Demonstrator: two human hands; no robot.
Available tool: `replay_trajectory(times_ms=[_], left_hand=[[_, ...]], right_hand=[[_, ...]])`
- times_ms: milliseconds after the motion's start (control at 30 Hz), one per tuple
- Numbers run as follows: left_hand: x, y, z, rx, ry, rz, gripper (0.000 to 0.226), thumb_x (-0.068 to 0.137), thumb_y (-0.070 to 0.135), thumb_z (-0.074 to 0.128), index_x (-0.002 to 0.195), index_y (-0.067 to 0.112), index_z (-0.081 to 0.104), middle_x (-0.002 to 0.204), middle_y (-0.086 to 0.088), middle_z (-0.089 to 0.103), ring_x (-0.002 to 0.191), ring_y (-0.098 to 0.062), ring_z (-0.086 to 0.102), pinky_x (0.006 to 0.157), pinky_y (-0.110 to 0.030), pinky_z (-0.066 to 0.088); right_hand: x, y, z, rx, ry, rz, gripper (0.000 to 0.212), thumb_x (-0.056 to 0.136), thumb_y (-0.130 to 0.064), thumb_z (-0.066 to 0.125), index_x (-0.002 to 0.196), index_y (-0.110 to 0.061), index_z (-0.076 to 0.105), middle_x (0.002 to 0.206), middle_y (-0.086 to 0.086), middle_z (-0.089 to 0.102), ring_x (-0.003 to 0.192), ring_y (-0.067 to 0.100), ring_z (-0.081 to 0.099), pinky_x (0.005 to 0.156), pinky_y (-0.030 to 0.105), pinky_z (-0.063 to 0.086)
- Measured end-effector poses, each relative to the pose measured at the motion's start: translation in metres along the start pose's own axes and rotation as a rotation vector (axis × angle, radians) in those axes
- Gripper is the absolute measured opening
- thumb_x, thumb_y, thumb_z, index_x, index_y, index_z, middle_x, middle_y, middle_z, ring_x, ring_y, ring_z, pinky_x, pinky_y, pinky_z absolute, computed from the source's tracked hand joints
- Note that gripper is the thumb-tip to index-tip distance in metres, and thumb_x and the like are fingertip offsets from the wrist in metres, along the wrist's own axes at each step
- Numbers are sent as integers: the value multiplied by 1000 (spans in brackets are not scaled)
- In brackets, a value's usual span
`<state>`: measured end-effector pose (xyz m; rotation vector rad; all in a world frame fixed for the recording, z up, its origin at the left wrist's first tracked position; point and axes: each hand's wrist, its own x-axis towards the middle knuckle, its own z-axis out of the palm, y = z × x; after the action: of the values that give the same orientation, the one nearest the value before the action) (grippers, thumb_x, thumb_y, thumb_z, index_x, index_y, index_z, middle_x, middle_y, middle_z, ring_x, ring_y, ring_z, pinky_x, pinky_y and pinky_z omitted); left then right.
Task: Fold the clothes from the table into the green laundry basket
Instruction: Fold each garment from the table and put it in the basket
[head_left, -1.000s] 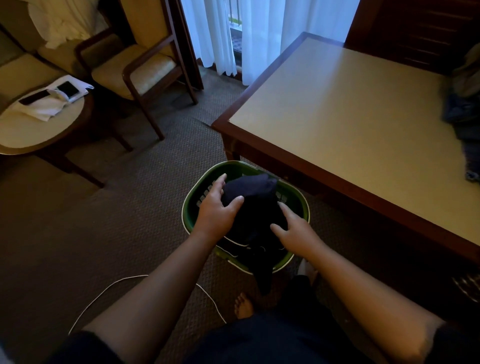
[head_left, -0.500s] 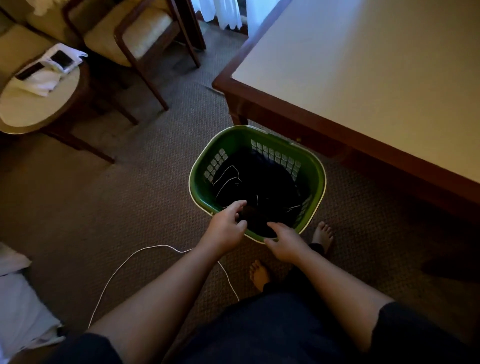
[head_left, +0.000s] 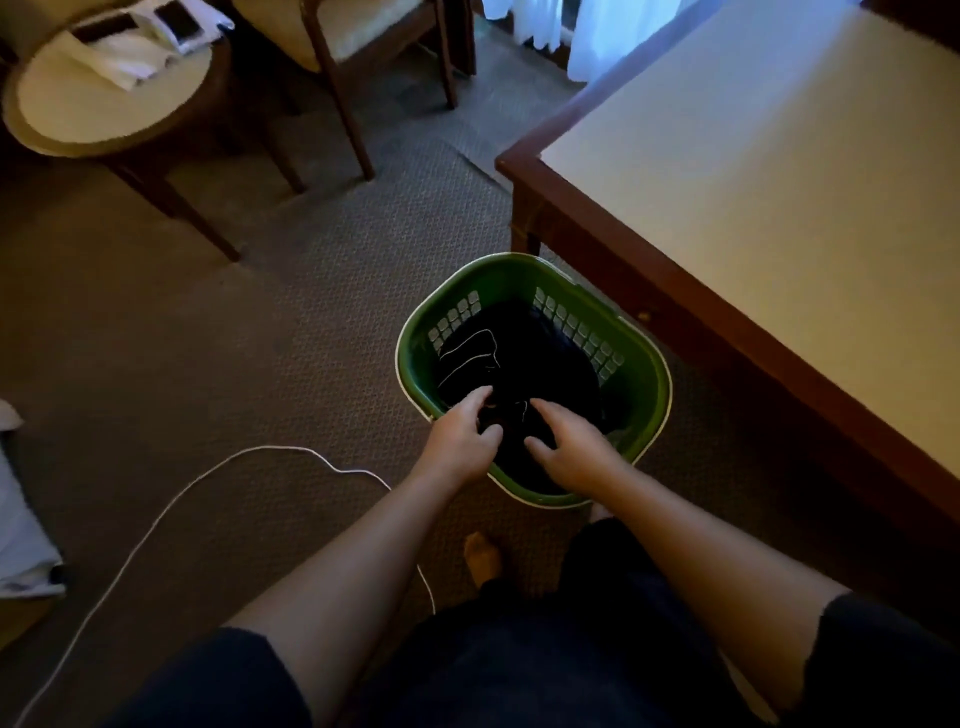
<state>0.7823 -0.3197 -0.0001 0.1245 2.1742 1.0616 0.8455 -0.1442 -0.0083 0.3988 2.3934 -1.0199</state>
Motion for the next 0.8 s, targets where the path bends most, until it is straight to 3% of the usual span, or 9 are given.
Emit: replay_trajectory(times_ms=[67,200,333,467,533,633,733,800], left_hand=[[7,-1,1,-62,33,-32,64,102,20,60,161,28,35,159,-7,45,139,-20,51,111,-40,49],[28,-6,6,-178,83,-112,70,100,22,63,163,26,31,163,-8,41,149,-24,41,120,-47,40],[59,-21,25,-220,166,-194,76,98,21,68,163,22,29,164,-7,37,150,-23,37,123,-37,33],[113,-50,56,-176,312,-247,83,92,23,75,162,21,30,163,-7,30,149,-25,35,112,-25,27],[152,-68,77,-146,359,-272,89,88,28,78,161,23,28,165,-10,24,151,-29,31,121,-35,30],[214,-98,110,21,368,-276,101,85,33,81,164,24,18,172,-14,4,158,-40,8,126,-55,25],[273,-130,136,263,283,-291,122,81,50,80,165,34,-7,171,-12,-22,156,-45,-18,124,-64,7],[307,-151,153,351,213,-339,128,79,59,78,162,39,-17,170,-12,-27,155,-47,-24,122,-69,3]], right_hand=[[12,-6,-12,-81,-29,-6,67,101,-31,61,159,-24,29,163,-1,35,149,18,35,118,37,35],[53,-7,-25,-307,-100,-84,66,99,-35,62,157,-25,33,161,-2,38,146,19,39,117,38,40],[120,2,-39,-666,-295,-210,76,97,-41,60,160,-21,23,164,4,31,150,25,31,119,50,36],[207,11,-42,-1012,-475,-372,91,95,-42,64,163,-18,10,167,9,19,154,33,18,122,55,27],[252,26,-33,-1176,-497,-461,94,92,-41,67,163,-18,10,168,10,15,155,35,13,122,57,23],[310,59,-9,-1422,-465,-542,99,90,-37,70,163,-22,4,171,12,-1,156,42,0,123,63,15],[359,106,29,-1443,-478,-385,112,90,-45,70,160,-31,-17,167,8,-29,153,45,-19,121,65,6],[381,144,57,-1366,-468,-341,107,93,-50,64,159,-35,-19,167,6,-29,153,47,-14,121,64,15]])
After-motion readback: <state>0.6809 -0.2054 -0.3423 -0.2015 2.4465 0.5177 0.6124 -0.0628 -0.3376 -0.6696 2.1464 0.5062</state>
